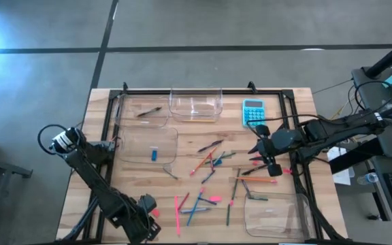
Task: Sort crayons/erasers/pens/pencils in bins
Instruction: Put the blue crayon into the bottom right transparent bin
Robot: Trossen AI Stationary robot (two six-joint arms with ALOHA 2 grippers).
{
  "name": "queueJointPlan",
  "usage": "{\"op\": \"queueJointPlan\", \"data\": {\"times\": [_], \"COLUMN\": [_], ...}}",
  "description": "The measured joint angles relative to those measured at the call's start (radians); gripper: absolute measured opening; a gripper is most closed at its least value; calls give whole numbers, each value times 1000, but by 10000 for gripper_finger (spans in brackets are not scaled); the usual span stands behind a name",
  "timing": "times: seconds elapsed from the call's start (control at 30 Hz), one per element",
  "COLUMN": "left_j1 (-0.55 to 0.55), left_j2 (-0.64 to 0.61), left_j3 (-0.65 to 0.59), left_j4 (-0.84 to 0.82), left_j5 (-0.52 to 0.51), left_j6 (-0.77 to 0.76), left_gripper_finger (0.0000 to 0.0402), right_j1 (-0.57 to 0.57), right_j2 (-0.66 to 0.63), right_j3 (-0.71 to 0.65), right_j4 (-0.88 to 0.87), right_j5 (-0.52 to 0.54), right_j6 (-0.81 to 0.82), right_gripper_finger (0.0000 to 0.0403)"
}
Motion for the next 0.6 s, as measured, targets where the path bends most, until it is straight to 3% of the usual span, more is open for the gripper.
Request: {"op": "queueJointPlan", "data": {"times": [0.2, 0.33, 0.6], "left_j1": [0, 0, 0], "left_j2": [67, 126, 212], "left_j3": [35, 89, 206], "left_j4": [32, 13, -181], "left_j5": [5, 63, 134], "left_j6": [-6, -39, -49], "left_gripper_finger": [88, 88, 88], "right_j1": [0, 17, 39], "right_j2": [0, 0, 1], "right_j3": [-5, -7, -7], "right_j4": [0, -1, 0], "right_j5": [0, 0, 0], "right_j6": [38, 62, 62], "right_gripper_finger": [100, 100, 100]}}
